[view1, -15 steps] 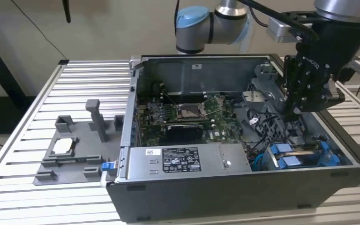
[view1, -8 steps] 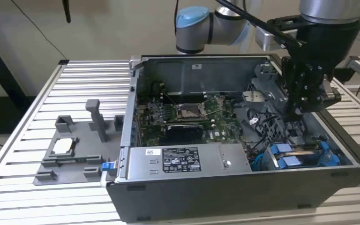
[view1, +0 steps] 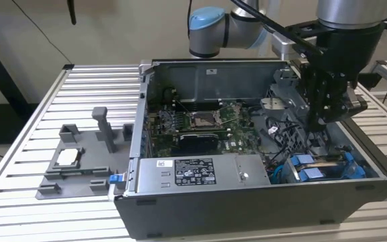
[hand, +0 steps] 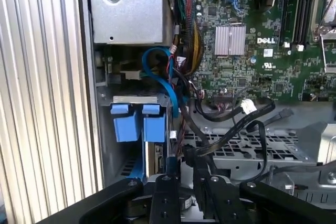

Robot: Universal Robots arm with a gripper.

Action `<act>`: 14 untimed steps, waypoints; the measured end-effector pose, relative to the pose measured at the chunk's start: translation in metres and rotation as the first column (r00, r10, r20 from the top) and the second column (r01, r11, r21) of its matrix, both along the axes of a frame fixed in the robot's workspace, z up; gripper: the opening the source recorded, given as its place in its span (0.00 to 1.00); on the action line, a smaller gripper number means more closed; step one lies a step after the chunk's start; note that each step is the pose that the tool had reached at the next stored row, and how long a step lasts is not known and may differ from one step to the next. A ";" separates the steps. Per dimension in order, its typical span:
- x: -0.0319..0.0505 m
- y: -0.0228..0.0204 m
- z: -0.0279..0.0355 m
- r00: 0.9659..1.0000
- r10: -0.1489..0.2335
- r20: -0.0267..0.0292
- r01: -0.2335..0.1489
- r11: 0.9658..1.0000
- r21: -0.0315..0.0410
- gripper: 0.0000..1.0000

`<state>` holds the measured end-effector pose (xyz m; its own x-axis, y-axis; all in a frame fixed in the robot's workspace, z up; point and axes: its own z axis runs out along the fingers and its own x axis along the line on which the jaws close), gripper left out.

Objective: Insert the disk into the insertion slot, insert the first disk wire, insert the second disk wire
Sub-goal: 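Insert the second disk wire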

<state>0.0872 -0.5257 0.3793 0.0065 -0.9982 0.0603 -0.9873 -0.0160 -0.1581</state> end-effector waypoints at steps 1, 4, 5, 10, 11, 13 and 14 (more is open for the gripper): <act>0.0000 0.0004 -0.0008 1.000 0.016 0.000 -0.016 1.000 -0.001 0.27; -0.0009 0.0041 -0.0013 0.999 0.046 0.000 -0.046 0.999 -0.006 0.27; -0.0018 0.0048 -0.0014 0.999 0.050 0.000 -0.050 0.999 -0.008 0.27; -0.0127 0.0050 -0.0015 0.998 0.055 0.004 -0.055 0.998 -0.018 0.27; -0.0151 0.0050 -0.0019 0.998 0.055 0.006 -0.055 0.998 -0.023 0.27; -0.0201 0.0053 -0.0032 0.998 0.055 0.013 -0.055 0.998 -0.028 0.27; -0.0224 0.0055 -0.0042 0.998 0.055 0.019 -0.055 0.998 -0.029 0.27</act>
<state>0.0648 -0.5202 0.3750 0.0598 -0.9942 0.0894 -0.9816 -0.0749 -0.1759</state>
